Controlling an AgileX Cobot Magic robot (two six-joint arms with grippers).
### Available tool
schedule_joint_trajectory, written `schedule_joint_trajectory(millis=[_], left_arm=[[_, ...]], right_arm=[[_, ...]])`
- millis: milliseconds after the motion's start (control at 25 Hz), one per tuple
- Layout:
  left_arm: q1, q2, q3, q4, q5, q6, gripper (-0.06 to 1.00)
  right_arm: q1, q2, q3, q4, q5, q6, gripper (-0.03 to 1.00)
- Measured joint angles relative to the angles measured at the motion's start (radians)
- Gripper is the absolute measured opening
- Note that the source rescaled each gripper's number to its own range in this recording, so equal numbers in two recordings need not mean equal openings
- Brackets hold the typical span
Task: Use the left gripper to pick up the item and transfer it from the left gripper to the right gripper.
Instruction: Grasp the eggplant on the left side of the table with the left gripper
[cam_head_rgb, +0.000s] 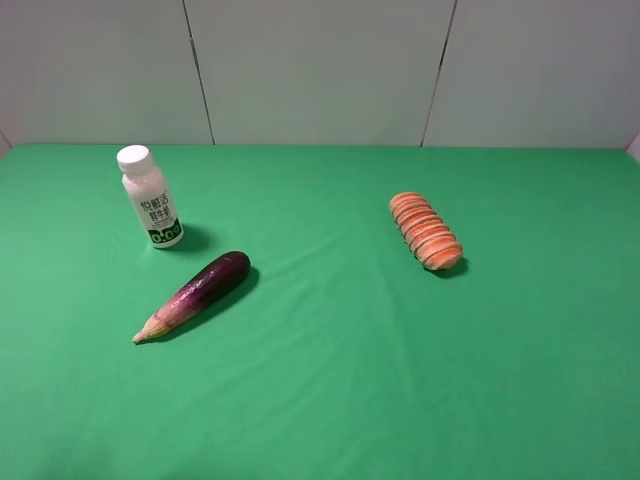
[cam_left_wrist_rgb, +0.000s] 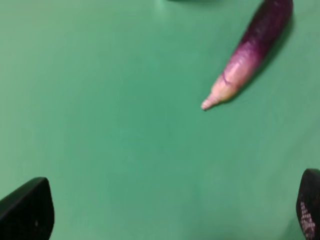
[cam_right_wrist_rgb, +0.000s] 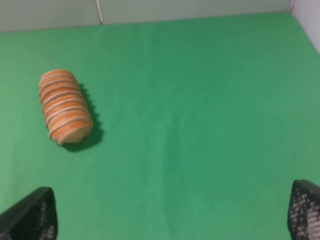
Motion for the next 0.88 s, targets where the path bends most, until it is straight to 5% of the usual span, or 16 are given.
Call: schedule_joint_trajectory(millis=[560, 880], left_arm=[[-0.24, 0.491, 0.0, 0.0, -0.247, 0.004, 0.96], [-0.267, 0.722, 0.0, -0.006, -0.369, 0.065, 0.96]], right_arm=[[0.0, 0.0, 0.0, 0.0, 0.0, 0.0, 1.0], [0.0, 0.0, 0.0, 0.0, 0.0, 0.0, 1.0]])
